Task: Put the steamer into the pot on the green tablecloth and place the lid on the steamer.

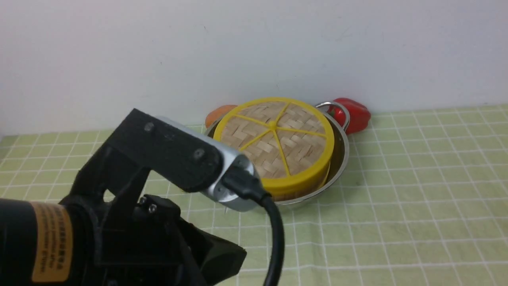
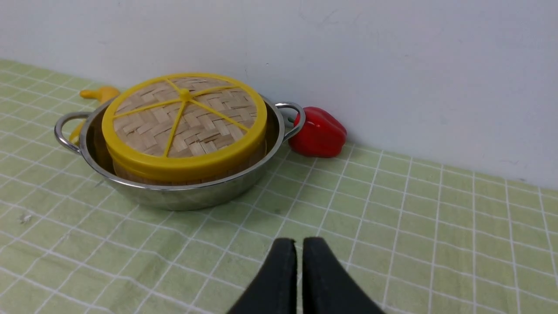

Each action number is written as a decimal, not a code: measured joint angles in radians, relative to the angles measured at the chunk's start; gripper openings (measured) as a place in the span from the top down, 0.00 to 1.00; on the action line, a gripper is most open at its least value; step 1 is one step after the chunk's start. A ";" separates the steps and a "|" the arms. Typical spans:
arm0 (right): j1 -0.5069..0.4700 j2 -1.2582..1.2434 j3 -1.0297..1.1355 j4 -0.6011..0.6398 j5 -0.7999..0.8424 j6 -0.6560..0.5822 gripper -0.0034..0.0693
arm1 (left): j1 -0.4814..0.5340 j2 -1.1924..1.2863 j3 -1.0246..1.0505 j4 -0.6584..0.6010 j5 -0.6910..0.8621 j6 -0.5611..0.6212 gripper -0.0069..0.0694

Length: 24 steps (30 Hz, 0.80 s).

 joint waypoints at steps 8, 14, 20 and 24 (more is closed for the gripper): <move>0.000 0.000 0.000 0.000 0.000 0.000 0.86 | 0.008 0.006 0.001 0.271 -0.070 0.035 0.91; 0.000 0.000 0.000 0.002 0.000 0.000 0.83 | 0.228 -0.021 0.041 0.416 -0.275 -0.001 0.89; 0.000 0.000 0.000 0.013 0.000 0.016 0.80 | 0.651 -0.167 0.276 0.367 -0.566 -0.096 0.88; 0.000 0.000 0.000 0.019 0.000 0.022 0.78 | 0.839 -0.344 0.492 0.323 -0.672 -0.131 0.88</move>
